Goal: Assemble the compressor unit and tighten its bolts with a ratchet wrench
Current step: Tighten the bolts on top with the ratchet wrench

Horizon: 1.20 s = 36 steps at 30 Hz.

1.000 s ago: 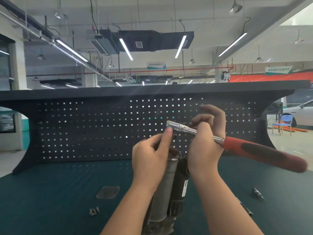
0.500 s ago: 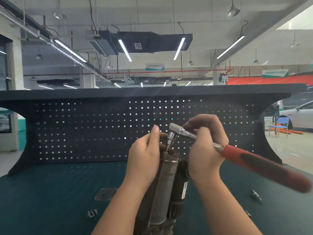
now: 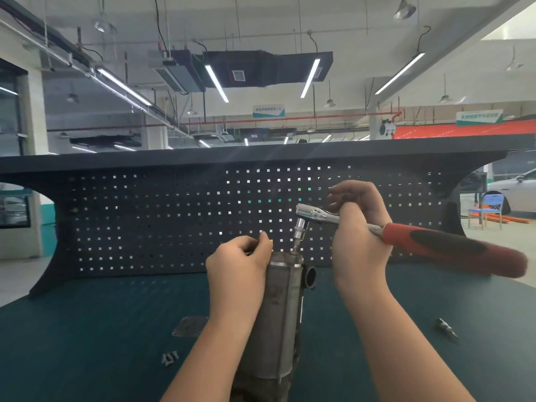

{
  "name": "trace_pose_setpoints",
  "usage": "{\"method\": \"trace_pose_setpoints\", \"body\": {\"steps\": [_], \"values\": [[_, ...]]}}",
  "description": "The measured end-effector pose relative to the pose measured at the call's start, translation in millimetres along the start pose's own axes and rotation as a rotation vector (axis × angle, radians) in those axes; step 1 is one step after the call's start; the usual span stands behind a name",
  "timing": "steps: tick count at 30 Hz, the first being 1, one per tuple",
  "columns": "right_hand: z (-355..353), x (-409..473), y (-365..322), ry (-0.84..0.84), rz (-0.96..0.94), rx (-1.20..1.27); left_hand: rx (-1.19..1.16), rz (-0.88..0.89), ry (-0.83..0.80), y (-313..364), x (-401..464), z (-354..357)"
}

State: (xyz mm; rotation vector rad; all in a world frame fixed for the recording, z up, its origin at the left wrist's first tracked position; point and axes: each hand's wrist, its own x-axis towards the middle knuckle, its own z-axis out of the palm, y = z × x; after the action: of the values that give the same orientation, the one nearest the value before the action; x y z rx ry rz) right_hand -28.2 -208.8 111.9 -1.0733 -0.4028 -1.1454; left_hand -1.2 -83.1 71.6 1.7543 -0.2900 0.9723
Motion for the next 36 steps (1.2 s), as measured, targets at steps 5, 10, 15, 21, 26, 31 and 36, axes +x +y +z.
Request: {"method": "trace_pose_setpoints", "body": {"steps": [5, 10, 15, 21, 26, 31, 36], "values": [[9.3, -5.3, -12.6, -0.167, -0.025, -0.125, 0.167, 0.076, -0.057, 3.9, 8.6, -10.3], [12.9, -3.6, -17.4, -0.282, -0.013, -0.208, -0.093, 0.138, -0.328, 23.0, 19.1, -8.7], [13.4, -1.1, -17.8, -0.297, 0.050, -0.263, -0.258, 0.015, -0.496, 27.6, 21.9, -8.9], [16.6, -2.0, -17.9, -0.294, -0.200, -0.442, -0.149, 0.031, -0.409, 27.6, 19.8, -6.8], [-4.0, 12.3, 11.0, -0.097, 0.214, -0.042, -0.101, 0.066, -0.446, 25.2, 18.6, -6.9], [-5.3, 12.1, 36.5, -0.033, 0.667, 0.266, -0.064, 0.058, -0.468, 22.1, 20.5, -4.6], [5.9, 3.0, 4.6, -0.004, -0.010, 0.006, -0.070, 0.042, -0.462, 26.0, 21.3, -3.5]]}}
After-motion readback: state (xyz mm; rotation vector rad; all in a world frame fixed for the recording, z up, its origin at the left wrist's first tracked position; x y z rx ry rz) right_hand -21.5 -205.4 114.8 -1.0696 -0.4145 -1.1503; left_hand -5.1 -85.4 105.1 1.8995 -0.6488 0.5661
